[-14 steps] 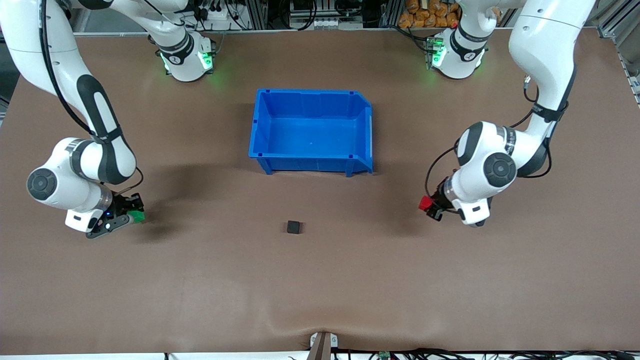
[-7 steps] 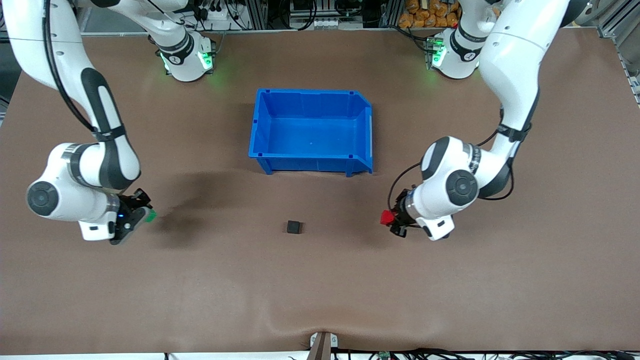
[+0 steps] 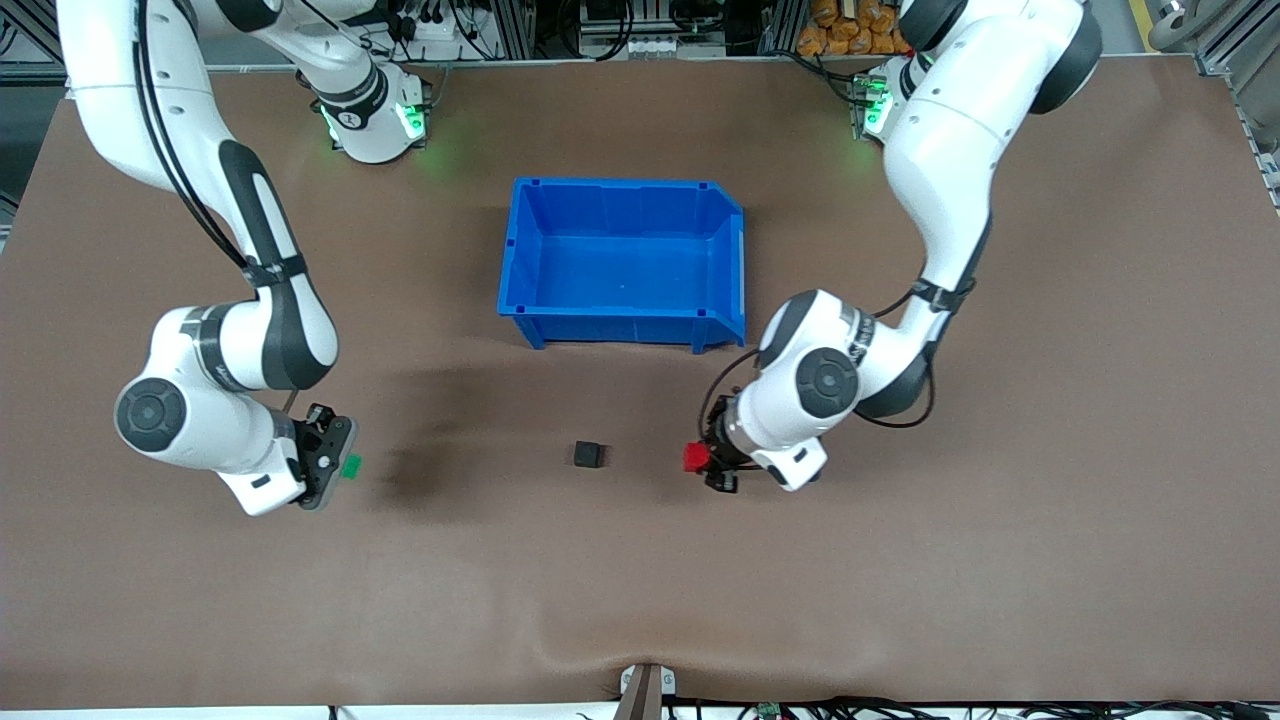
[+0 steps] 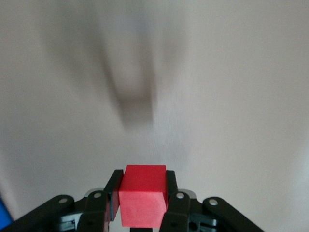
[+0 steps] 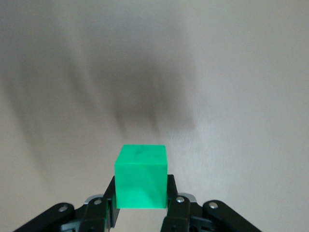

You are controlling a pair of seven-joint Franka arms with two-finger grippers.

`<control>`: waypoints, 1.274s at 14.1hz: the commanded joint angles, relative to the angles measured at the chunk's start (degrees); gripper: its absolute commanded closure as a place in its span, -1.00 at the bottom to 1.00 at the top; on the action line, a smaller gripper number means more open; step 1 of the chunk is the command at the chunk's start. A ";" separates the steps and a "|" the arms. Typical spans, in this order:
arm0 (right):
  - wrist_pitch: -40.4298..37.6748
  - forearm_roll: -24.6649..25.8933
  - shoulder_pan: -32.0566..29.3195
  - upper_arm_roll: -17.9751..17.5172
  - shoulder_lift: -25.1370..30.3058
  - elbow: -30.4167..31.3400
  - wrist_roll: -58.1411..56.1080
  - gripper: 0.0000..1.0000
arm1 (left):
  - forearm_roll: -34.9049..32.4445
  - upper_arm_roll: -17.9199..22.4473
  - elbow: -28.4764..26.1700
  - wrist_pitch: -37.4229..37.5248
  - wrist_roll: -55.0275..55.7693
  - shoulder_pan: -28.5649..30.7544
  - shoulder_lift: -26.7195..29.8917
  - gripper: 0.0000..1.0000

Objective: Attach green and red cubes to black cube
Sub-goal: 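Lift both cubes and carry them toward the black cube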

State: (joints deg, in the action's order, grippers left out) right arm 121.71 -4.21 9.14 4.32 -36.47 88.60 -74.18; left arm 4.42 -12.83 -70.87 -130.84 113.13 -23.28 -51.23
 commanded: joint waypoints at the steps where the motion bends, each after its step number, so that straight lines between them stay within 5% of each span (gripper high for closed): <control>1: -0.77 0.43 2.02 0.34 -3.34 -4.05 -4.05 1.00 | 0.85 2.98 6.51 -3.09 4.53 -5.44 -5.18 1.00; 4: -0.68 0.60 4.48 0.34 -4.40 -3.96 -5.01 1.00 | 0.94 6.15 11.10 -3.89 7.36 -10.37 -9.15 1.00; 8: 0.72 0.25 6.77 0.34 -5.80 -3.96 -4.40 1.00 | 1.12 5.71 11.19 -10.91 7.89 -12.31 -12.14 1.00; 18: 4.33 0.25 15.20 0.34 -7.91 -7.82 4.55 1.00 | 1.12 6.06 11.02 -11.10 12.19 -14.86 -12.93 1.00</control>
State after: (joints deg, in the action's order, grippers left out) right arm 126.46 -4.21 22.24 4.24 -42.50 84.32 -73.48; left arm 4.57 -7.80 -62.14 -141.84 123.17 -36.76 -62.69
